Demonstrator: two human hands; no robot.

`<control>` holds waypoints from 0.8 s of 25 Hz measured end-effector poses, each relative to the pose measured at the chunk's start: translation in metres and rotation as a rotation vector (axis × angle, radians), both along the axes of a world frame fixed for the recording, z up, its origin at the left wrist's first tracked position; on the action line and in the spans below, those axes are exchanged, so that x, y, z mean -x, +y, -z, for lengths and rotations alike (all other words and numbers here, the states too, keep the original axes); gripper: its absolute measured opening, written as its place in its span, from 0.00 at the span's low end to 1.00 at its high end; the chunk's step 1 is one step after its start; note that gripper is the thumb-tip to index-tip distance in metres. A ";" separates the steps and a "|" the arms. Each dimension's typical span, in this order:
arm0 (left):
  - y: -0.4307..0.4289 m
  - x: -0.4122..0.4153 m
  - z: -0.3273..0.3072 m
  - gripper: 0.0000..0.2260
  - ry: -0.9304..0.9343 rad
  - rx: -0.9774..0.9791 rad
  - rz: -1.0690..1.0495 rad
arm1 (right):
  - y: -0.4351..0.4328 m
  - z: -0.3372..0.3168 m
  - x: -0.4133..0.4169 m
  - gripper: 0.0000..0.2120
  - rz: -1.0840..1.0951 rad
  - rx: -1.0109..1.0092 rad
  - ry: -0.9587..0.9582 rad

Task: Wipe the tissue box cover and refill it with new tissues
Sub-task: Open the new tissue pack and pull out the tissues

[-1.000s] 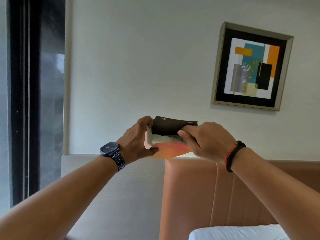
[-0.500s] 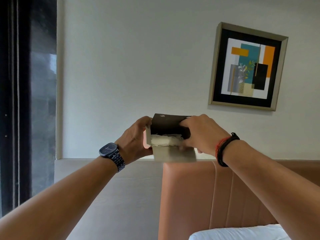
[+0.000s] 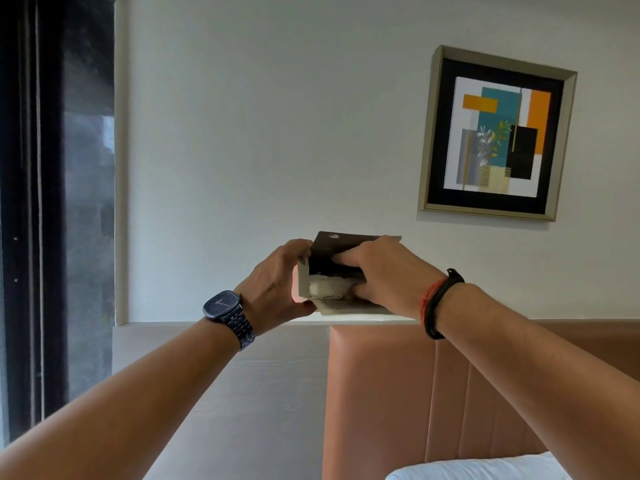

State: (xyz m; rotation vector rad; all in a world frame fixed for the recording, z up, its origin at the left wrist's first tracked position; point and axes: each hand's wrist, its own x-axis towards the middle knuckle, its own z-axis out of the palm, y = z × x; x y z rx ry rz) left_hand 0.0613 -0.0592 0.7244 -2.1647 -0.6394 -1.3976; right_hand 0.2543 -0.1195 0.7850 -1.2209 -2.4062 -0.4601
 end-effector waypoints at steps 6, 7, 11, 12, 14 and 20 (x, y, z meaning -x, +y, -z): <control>-0.010 -0.006 -0.001 0.41 0.061 -0.017 -0.027 | 0.007 0.003 0.002 0.20 0.010 0.043 -0.117; -0.011 -0.007 -0.001 0.40 0.066 -0.013 -0.019 | 0.008 0.004 0.001 0.19 -0.016 0.046 -0.111; -0.011 -0.008 -0.001 0.40 0.076 0.032 0.005 | 0.011 0.005 -0.002 0.20 -0.068 0.054 -0.123; -0.011 -0.009 -0.001 0.40 0.078 0.038 0.000 | 0.012 0.006 -0.003 0.21 -0.066 0.059 -0.132; -0.011 -0.010 0.000 0.40 0.080 0.040 -0.005 | 0.013 0.009 -0.005 0.20 -0.068 0.067 -0.130; -0.012 -0.012 0.000 0.41 0.056 0.036 -0.018 | 0.015 0.002 -0.009 0.11 -0.019 0.066 -0.126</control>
